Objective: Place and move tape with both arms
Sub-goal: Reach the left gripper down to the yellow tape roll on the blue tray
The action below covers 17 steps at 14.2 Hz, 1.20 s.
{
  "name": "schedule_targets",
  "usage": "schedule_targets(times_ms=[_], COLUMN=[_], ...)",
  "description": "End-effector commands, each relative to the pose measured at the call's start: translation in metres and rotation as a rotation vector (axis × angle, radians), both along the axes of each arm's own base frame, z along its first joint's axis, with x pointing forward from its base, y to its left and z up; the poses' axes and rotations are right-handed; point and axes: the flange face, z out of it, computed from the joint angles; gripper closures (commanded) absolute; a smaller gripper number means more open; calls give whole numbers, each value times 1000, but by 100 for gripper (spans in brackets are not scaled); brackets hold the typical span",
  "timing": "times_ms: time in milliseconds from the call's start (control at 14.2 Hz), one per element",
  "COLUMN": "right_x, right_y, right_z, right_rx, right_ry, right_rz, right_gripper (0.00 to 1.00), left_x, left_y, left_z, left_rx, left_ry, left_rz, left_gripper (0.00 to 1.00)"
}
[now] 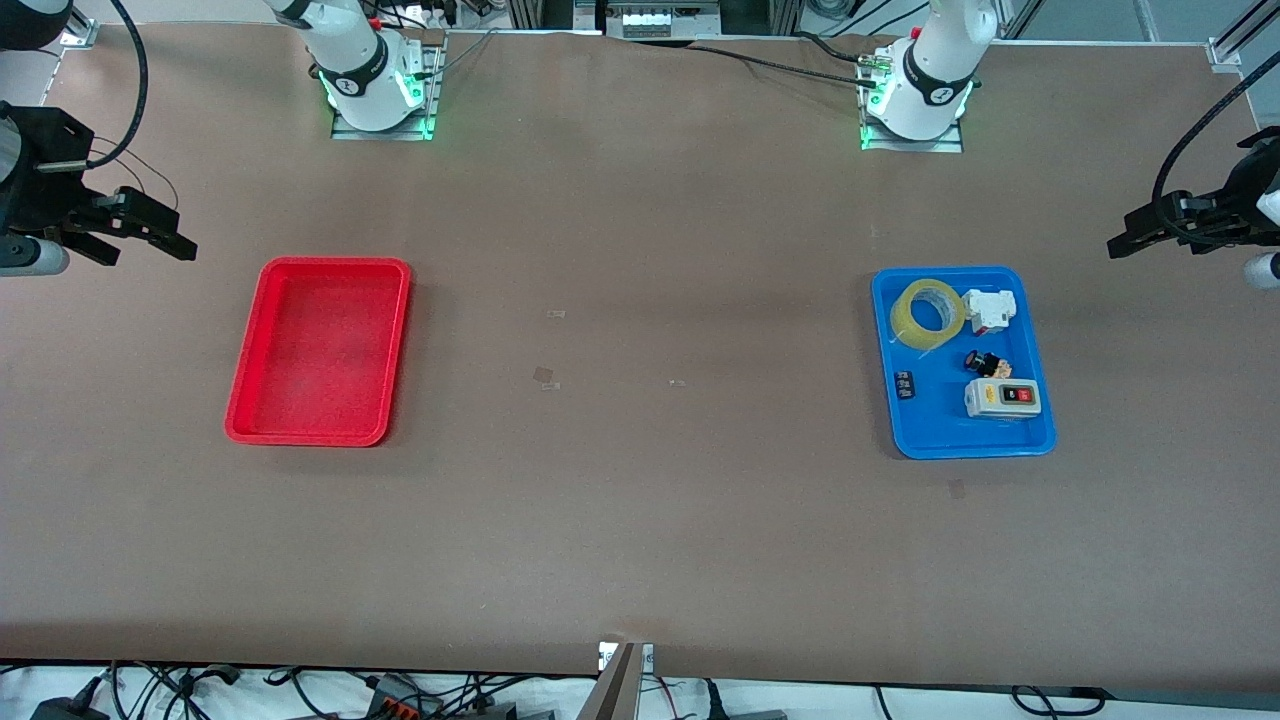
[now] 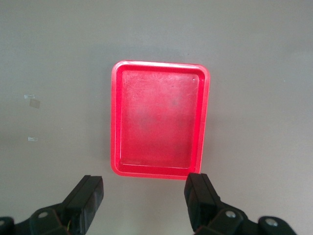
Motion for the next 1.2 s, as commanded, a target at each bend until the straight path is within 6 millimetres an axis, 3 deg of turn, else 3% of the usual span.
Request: schedule_targets(times_ms=[0,283,495,707,1130], right_x=[-9,-7,-7,-6,-4], right_y=[1,1,1,0,1], right_z=[11,7,6,5,2], right_rx=[-9,-9,-9,-9,-9], right_ry=[-8,-8,-3,-2,1], right_rz=[9,7,7,6,7], right_gripper=[0,0,0,0,0], left_x=[-5,-5,-8,-12,-50], left_y=[-2,-2,-3,-23,-30], left_z=[2,0,-33,-90,-220], left_rx=[15,16,12,16,21], left_ry=[5,9,72,80,-14], left_rz=[2,0,-1,-40,-58], left_gripper=[0,0,0,0,0])
